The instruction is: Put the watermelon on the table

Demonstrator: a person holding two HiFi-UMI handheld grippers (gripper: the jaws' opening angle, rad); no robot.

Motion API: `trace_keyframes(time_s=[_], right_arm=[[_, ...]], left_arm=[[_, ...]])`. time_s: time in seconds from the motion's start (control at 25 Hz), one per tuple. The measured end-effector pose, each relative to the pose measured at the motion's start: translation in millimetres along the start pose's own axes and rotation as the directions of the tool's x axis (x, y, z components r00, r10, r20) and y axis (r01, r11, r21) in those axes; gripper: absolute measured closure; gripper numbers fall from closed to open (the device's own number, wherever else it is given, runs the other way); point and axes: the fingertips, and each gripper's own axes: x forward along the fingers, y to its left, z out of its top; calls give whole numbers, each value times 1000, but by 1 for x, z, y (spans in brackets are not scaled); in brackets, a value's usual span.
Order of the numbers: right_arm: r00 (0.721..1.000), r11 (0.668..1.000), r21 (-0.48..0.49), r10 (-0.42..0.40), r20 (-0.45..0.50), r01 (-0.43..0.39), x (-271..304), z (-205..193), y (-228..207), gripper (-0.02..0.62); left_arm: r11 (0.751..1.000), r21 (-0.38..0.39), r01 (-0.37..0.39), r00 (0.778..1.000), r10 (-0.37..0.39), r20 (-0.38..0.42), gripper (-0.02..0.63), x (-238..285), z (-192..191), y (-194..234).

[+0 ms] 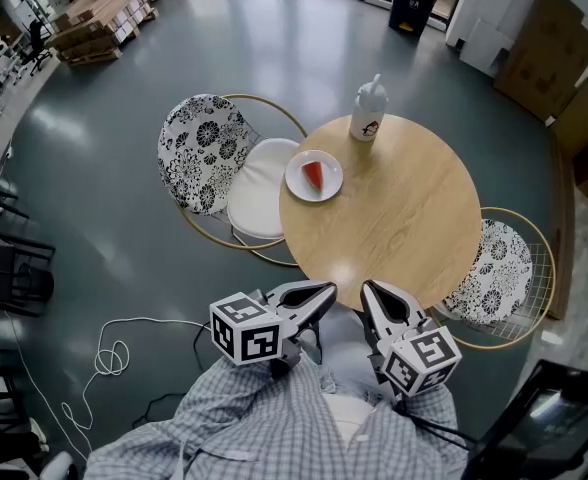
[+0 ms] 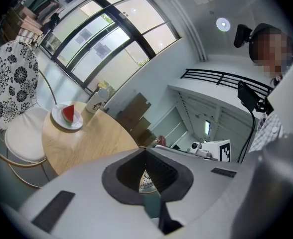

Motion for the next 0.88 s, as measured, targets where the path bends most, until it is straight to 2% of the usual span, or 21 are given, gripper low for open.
trace_keyframes(time_s=[0.88], right_arm=[[1000, 999, -32, 9, -13, -10, 1, 0, 2, 586]], left_arm=[[1000, -8, -6, 1000, 6, -5, 598, 0, -1, 1]])
